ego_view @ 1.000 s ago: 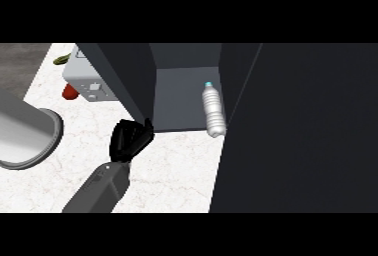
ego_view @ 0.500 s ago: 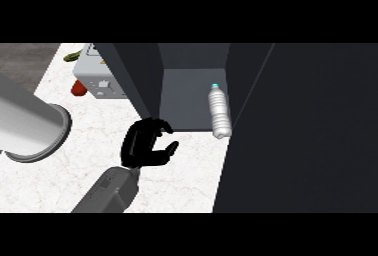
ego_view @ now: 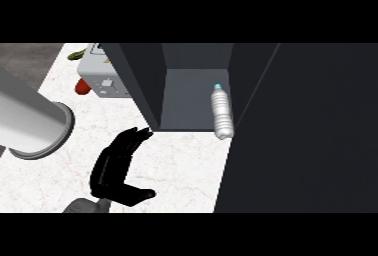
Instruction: Pick up the bottled water, place it into the cabinet and close the cabinet
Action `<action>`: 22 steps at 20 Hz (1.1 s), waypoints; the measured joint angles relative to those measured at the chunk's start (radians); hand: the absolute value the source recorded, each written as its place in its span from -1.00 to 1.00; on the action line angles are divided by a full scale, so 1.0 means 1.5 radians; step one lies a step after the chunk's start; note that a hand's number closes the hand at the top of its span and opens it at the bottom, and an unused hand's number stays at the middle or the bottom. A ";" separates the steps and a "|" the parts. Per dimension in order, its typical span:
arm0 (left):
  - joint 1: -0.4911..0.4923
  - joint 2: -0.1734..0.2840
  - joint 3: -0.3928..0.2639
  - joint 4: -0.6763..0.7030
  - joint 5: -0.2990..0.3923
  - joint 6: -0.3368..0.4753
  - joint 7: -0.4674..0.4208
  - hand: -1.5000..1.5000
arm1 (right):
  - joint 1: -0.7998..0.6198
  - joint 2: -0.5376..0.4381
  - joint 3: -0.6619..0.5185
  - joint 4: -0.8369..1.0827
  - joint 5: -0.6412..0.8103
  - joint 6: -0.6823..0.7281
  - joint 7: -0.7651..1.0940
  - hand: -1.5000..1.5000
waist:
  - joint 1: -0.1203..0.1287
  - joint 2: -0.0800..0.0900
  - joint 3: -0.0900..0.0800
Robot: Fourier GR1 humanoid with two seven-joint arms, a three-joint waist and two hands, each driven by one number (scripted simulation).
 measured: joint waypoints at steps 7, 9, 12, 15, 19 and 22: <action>0.111 0.100 0.048 -0.106 0.016 -0.013 -0.009 -1.00 | -0.033 0.012 0.129 -0.005 0.006 -0.039 0.023 1.00 | 0.005 0.000 -0.001; 0.147 0.134 0.064 -0.131 0.013 -0.017 -0.015 -1.00 | -0.041 0.017 0.170 -0.004 0.009 -0.050 0.028 1.00 | 0.006 0.000 -0.001; 0.180 0.172 0.087 -0.155 0.008 -0.023 -0.027 -1.00 | -0.072 0.028 0.239 -0.003 0.018 -0.079 0.040 1.00 | 0.009 -0.001 -0.002; 0.204 0.202 0.104 -0.189 0.014 -0.030 -0.024 -1.00 | -0.114 0.038 0.304 -0.001 0.027 -0.111 0.053 1.00 | 0.009 -0.002 -0.002; 0.231 0.227 0.120 -0.219 0.021 -0.044 -0.026 -1.00 | -0.182 0.054 0.387 0.002 0.040 -0.164 0.077 1.00 | 0.008 -0.004 -0.004; 0.247 0.247 0.135 -0.244 0.033 -0.053 -0.020 -1.00 | -0.250 0.072 0.447 0.014 0.074 -0.209 0.097 1.00 | 0.012 -0.005 -0.004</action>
